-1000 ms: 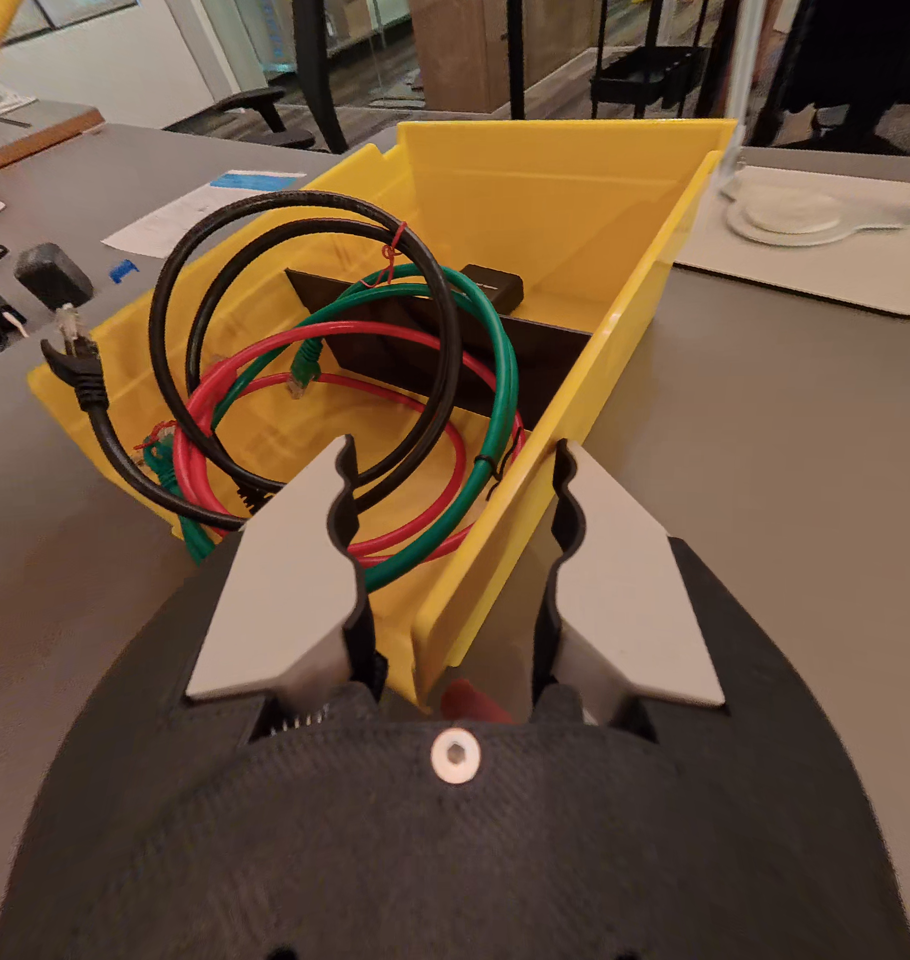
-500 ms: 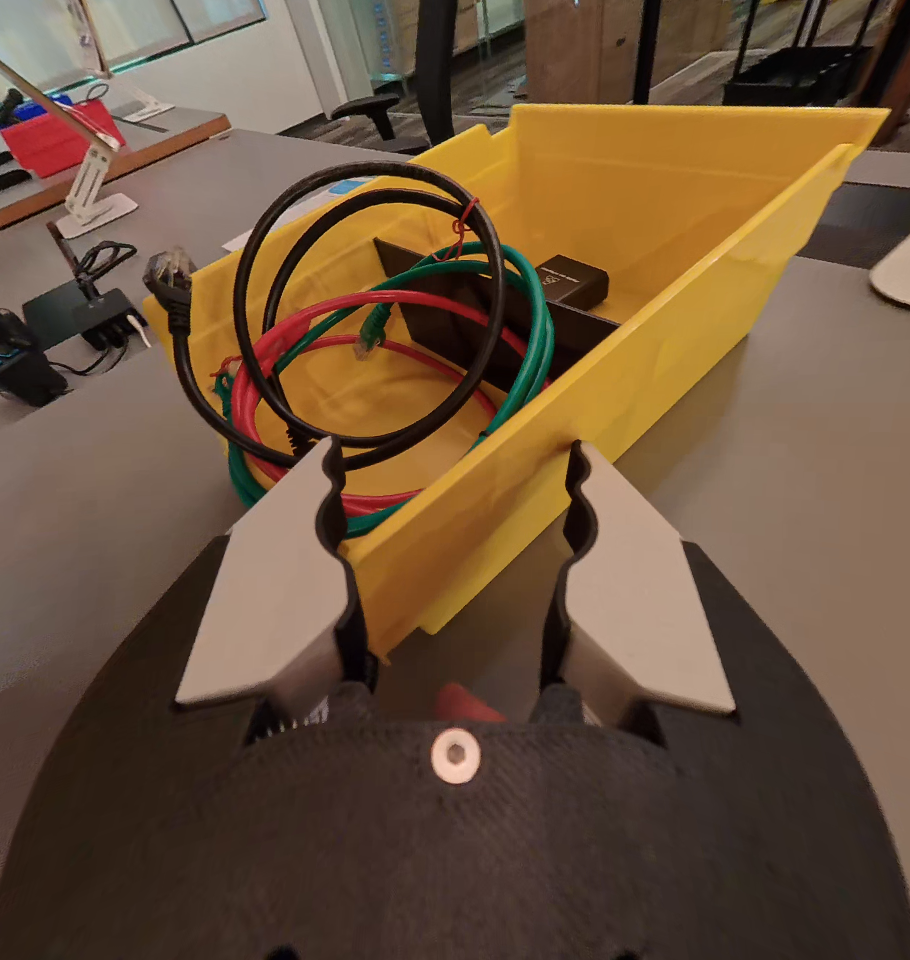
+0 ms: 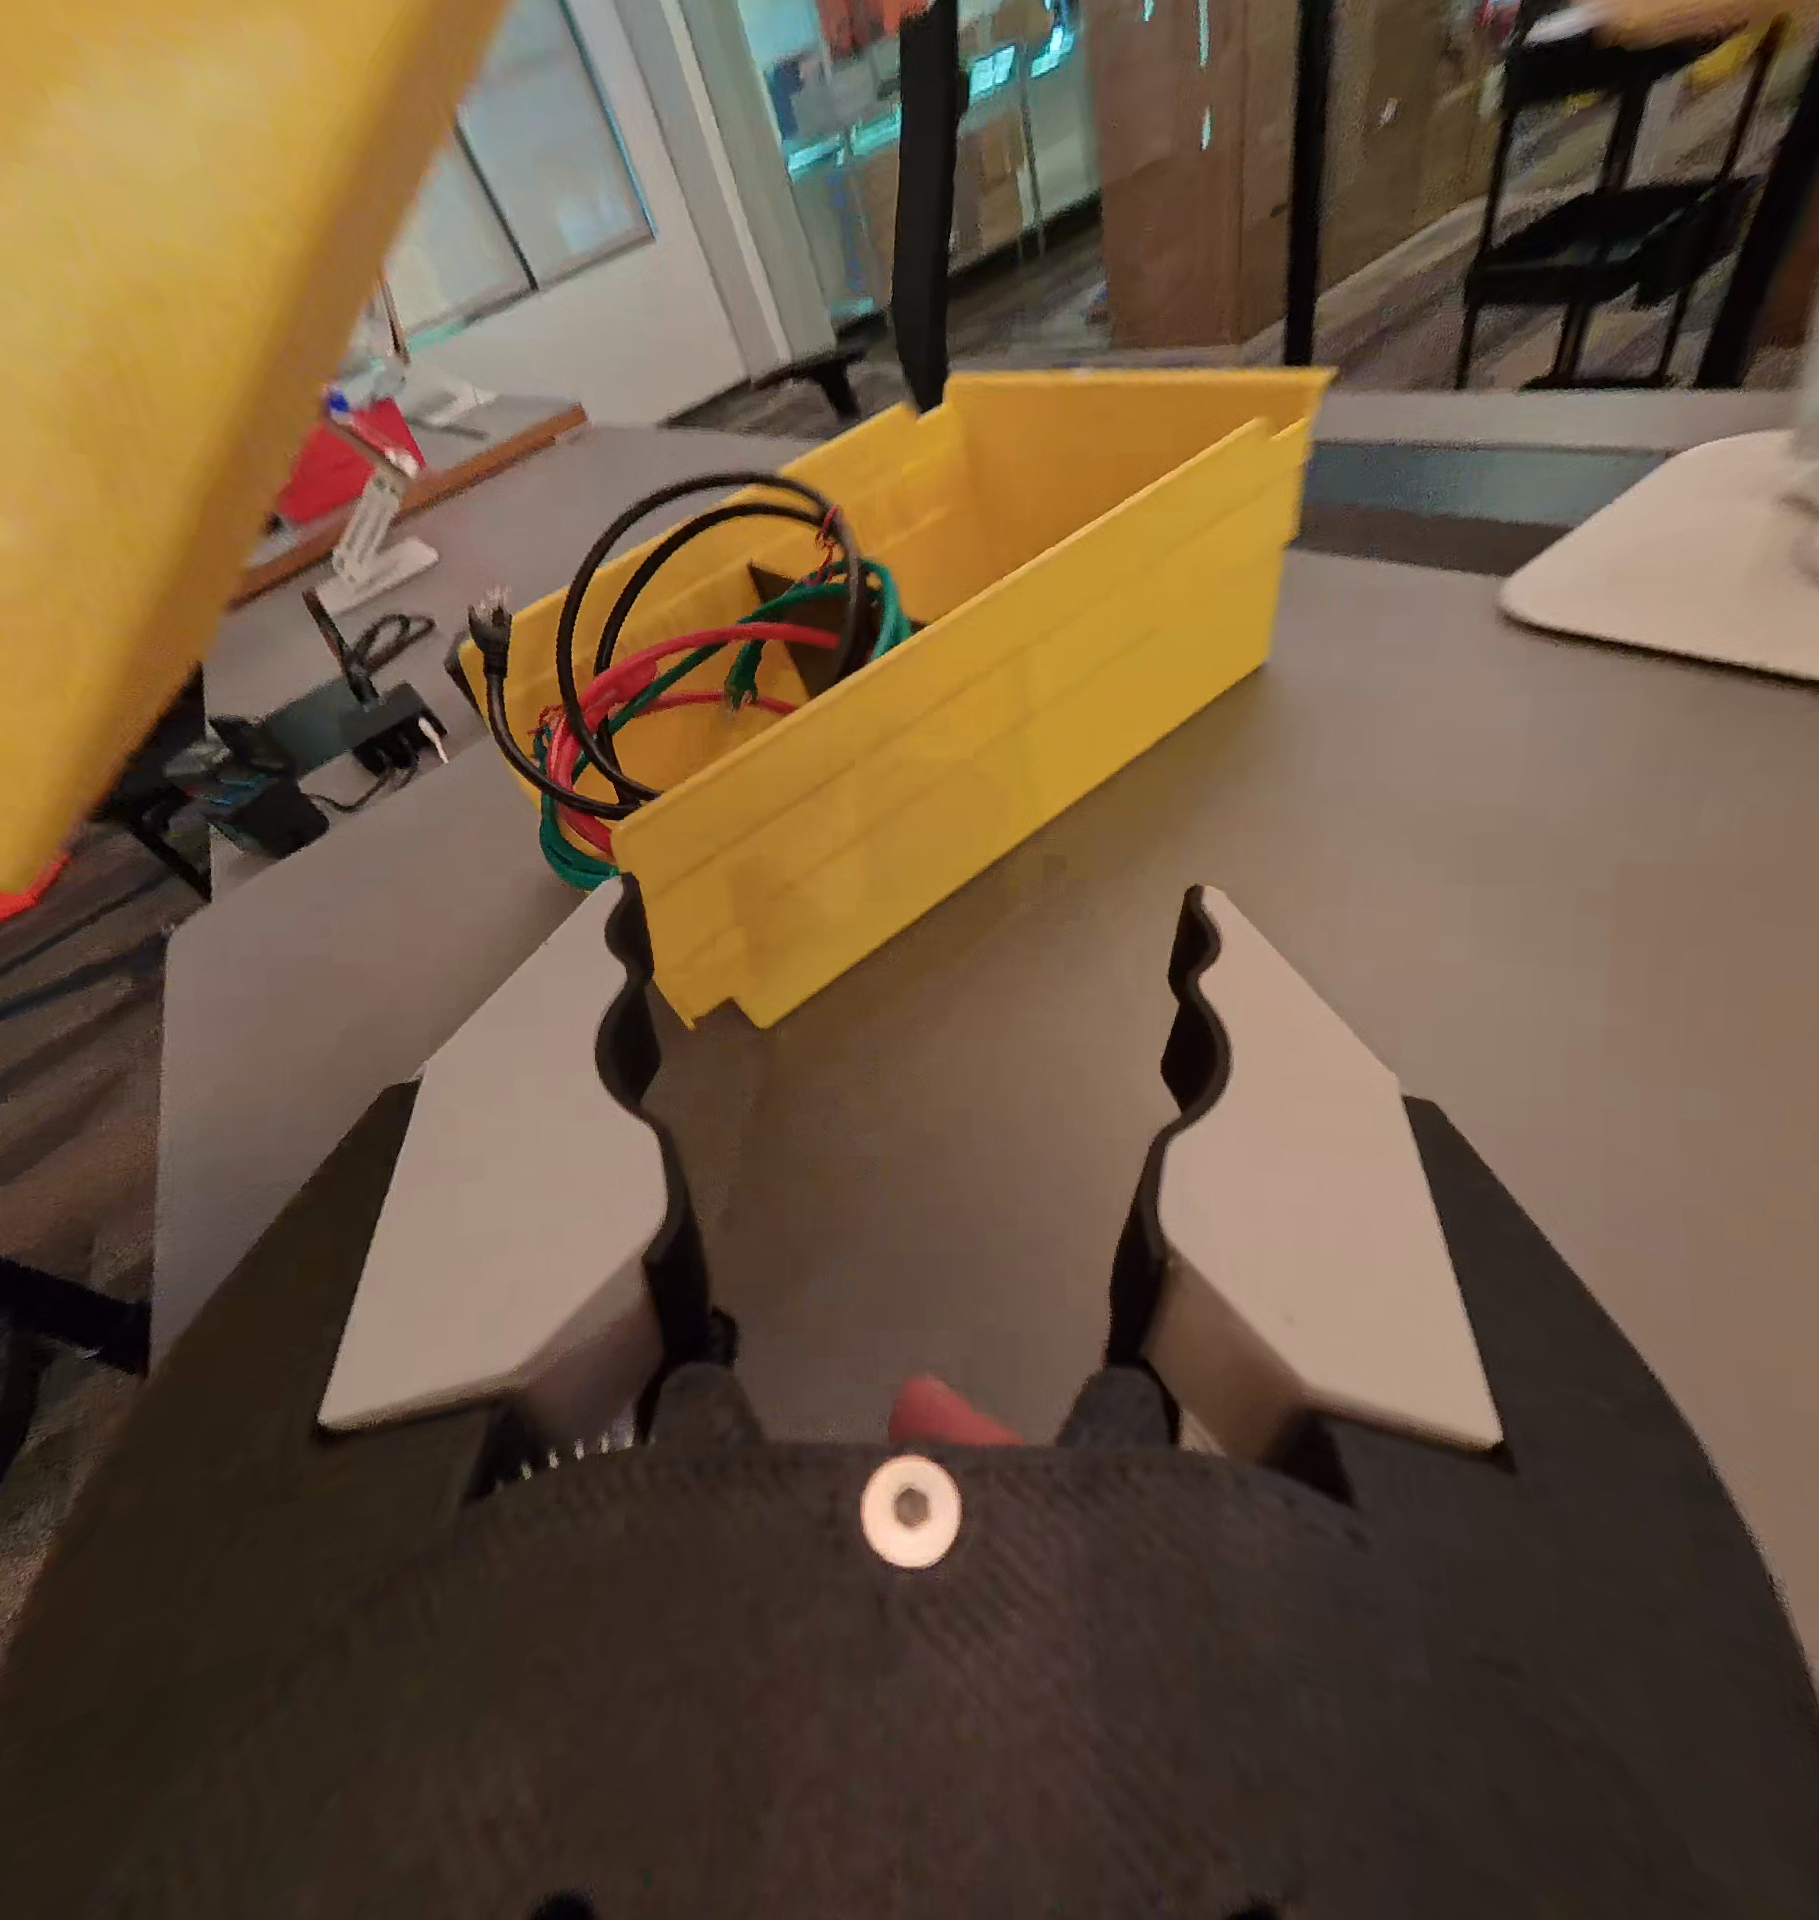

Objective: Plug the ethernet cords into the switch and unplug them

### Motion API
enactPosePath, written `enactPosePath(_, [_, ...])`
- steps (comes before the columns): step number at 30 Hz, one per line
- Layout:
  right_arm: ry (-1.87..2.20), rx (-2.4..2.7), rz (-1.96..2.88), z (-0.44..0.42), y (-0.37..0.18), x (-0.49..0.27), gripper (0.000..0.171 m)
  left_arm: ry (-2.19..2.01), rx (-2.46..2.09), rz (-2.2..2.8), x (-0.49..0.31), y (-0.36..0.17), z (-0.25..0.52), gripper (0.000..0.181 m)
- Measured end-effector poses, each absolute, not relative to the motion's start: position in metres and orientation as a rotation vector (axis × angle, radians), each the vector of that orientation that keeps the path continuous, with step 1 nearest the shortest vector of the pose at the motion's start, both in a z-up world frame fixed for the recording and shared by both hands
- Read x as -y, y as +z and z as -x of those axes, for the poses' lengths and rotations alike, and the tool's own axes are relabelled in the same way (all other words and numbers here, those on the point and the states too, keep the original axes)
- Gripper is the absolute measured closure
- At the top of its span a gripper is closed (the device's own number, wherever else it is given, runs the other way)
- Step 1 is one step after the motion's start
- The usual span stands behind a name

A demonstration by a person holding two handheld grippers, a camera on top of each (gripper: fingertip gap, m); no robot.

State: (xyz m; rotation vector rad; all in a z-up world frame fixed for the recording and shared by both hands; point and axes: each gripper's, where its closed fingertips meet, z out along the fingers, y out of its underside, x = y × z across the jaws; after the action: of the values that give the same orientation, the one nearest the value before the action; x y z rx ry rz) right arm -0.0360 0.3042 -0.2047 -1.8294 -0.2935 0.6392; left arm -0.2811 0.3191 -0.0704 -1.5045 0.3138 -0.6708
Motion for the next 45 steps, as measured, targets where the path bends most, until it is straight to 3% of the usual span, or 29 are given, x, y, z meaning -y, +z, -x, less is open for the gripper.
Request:
enactPosePath(8, [0.604, 0.148, 1.572, -0.096, -0.133, -0.208, 0.07, -0.831, -0.497, 1.579, -0.318, -0.093, 0.138, 0.181])
enactPosePath(12, [0.621, 0.122, 1.349, -0.129, -0.082, -0.149, 0.073, -0.901, -0.604, 1.626, -0.309, -0.114, 0.057, 0.181])
enactPosePath(15, [0.627, 0.066, 1.313, -0.148, -0.072, -0.128, 0.066, -0.963, -0.686, 1.663, -0.297, -0.133, -0.004, 0.181])
enactPosePath(20, [0.522, 0.019, 1.333, -0.187, -0.078, -0.121, 0.058, -1.013, -0.78, 1.7, -0.276, -0.164, -0.088, 0.181])
enactPosePath(26, [0.405, -0.008, 1.37, -0.232, -0.098, -0.124, 0.064, -1.012, -0.858, 1.74, -0.252, -0.193, -0.159, 0.181])
enactPosePath(37, [0.254, -0.044, 1.557, -0.307, -0.141, -0.136, 0.063, -0.997, -0.919, 1.8, -0.236, -0.219, -0.228, 0.177])
enactPosePath(45, [0.154, -0.027, 1.678, -0.346, -0.166, -0.152, 0.056, -1.026, -0.963, 1.812, -0.219, -0.228, -0.255, 0.157])
